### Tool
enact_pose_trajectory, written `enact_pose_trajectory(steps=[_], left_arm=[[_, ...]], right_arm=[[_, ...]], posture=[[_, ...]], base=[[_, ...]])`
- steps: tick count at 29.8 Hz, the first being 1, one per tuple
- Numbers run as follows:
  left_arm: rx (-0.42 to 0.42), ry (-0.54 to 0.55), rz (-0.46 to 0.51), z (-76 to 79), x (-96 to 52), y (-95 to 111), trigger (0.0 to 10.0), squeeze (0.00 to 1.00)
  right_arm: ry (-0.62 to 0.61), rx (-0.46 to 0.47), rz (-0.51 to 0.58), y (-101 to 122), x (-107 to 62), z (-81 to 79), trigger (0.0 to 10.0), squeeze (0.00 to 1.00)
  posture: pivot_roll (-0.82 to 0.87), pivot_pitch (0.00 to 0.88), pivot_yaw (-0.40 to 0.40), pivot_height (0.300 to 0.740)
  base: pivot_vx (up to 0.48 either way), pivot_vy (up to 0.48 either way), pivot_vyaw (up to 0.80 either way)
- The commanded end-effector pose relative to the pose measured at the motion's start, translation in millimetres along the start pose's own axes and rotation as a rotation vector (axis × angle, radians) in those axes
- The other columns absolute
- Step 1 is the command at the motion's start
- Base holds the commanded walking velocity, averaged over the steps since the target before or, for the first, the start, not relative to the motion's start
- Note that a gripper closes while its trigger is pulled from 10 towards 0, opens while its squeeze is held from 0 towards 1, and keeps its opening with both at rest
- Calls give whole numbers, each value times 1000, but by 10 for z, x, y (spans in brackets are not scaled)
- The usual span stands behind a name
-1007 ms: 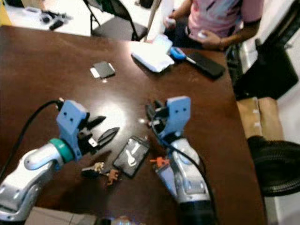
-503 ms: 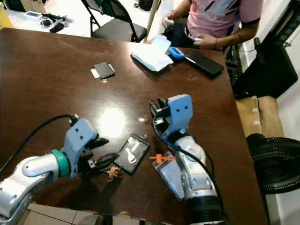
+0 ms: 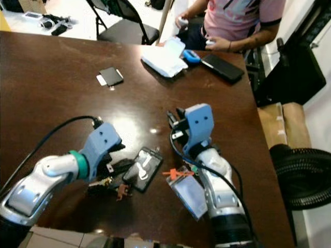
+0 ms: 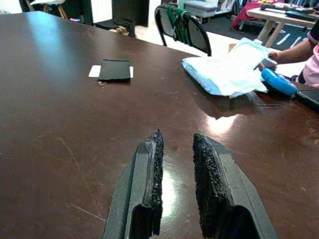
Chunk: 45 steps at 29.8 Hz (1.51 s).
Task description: Hang keys on a hook
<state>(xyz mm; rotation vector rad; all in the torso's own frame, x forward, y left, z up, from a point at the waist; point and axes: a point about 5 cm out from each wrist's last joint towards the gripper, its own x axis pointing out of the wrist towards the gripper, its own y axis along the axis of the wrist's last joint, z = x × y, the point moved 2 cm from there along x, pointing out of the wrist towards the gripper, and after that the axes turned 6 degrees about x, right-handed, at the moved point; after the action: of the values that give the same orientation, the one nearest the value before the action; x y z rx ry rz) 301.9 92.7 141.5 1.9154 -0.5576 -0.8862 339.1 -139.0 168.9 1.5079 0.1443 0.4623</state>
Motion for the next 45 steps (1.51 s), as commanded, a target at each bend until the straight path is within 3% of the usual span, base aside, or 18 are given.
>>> enact_pose_trajectory(steps=[1,6,7,10,11,13,15,17,35,37,38,39,40,41,45], left_arm=[[-20,-9,-34,8,3,-83,10000,0],[-39,-42,-33,11,-74,-136,10000,0],[-53,-77,-10,40,-175,-127,10000,0],[-60,-102,8,65,-244,-111,10000,0],[-70,-124,23,124,-350,-99,10000,0],[-70,-124,23,124,-350,-99,10000,0],[-88,-147,34,232,-492,-97,10000,0],[-100,-149,33,275,-540,-108,10000,0],[-175,-81,-39,269,-671,-368,10000,0],[-170,-58,-51,243,-677,-401,9686,0],[-166,-41,-65,227,-690,-430,8784,0],[-166,-41,-65,227,-690,-430,8784,0],[-164,-29,-74,211,-701,-453,7294,0],[-164,-24,-78,204,-708,-463,6863,0],[-174,-13,-81,180,-725,-485,5843,0]], right_arm=[[2,2,-12,-36,-11,6,10000,0],[5,3,-11,-37,-16,-5,10000,0],[7,7,-9,-35,-17,-18,10000,0],[9,9,-8,-33,-19,-26,10000,0],[11,13,-9,-40,-28,-36,10000,0],[11,13,-9,-40,-28,-36,10000,0],[16,20,-14,-58,-42,-54,10000,0],[20,23,-16,-65,-44,-64,10000,0],[31,22,-22,-58,-62,-53,10000,0],[31,21,-24,-58,-66,-50,10000,0],[32,20,-24,-57,-65,-50,10000,0],[32,20,-24,-57,-65,-50,10000,0],[33,19,-25,-55,-62,-52,10000,0],[34,19,-24,-53,-60,-53,10000,0],[35,19,-23,-50,-57,-52,10000,0]], posture=[[-13,136,69,740],[-7,141,70,740],[-4,145,71,740],[-2,147,71,740],[6,153,68,740],[6,153,68,740],[13,158,61,740],[17,159,58,740],[10,172,47,740],[11,172,44,740],[11,173,43,740],[11,173,43,740],[10,173,42,740],[10,173,42,740],[10,174,42,740]], base=[[0,0,0],[0,0,0],[0,0,0],[0,0,0],[0,0,0],[0,0,0],[0,0,0],[0,0,0],[0,0,0],[0,0,0],[0,0,0],[0,0,0],[0,0,0],[0,0,0],[0,0,0]])
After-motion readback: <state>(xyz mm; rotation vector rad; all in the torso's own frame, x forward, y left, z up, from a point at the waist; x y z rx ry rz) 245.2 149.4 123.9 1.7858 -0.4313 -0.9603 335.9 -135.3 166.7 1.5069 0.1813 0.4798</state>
